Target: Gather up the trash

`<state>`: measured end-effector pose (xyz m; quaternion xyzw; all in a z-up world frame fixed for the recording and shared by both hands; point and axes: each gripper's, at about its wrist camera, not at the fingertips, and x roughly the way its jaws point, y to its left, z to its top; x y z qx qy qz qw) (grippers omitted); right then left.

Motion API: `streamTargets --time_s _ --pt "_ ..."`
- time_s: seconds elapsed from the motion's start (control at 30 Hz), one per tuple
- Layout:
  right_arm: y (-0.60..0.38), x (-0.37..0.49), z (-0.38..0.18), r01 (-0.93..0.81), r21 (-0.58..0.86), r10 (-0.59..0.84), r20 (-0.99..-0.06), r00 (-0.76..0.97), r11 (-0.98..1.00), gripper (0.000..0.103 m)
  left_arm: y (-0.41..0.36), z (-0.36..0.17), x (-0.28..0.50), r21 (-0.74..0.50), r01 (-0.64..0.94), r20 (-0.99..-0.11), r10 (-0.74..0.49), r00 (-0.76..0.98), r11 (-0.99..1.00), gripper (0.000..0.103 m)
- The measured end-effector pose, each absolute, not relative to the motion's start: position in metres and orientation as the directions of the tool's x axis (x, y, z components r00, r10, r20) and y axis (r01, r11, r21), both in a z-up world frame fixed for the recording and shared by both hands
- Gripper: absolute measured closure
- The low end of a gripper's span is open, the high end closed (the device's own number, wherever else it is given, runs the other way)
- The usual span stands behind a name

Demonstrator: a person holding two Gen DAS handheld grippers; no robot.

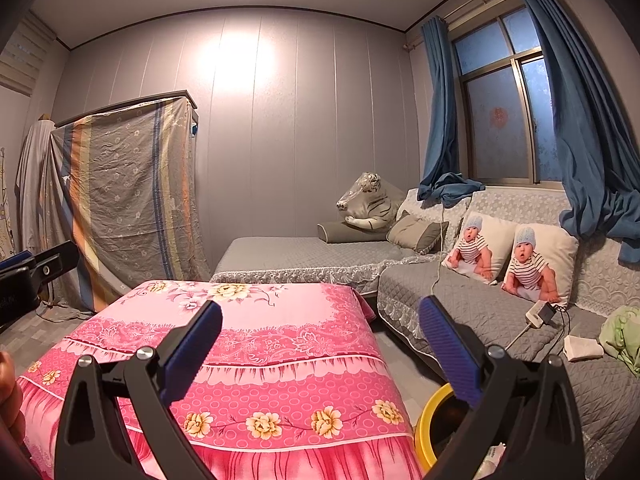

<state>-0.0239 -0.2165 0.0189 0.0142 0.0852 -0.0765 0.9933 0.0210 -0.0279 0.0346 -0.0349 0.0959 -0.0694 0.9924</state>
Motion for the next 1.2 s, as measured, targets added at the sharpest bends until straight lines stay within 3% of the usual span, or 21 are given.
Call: streamTargets --time_s 1.2 --pt "-0.2197 -0.022 0.0126 0.159 0.024 -0.152 -0.196 0.969 0.987 0.008 -0.026 0.0315 0.0234 -0.077 0.13 -0.199 -0.143 0.97 0.988 0.008"
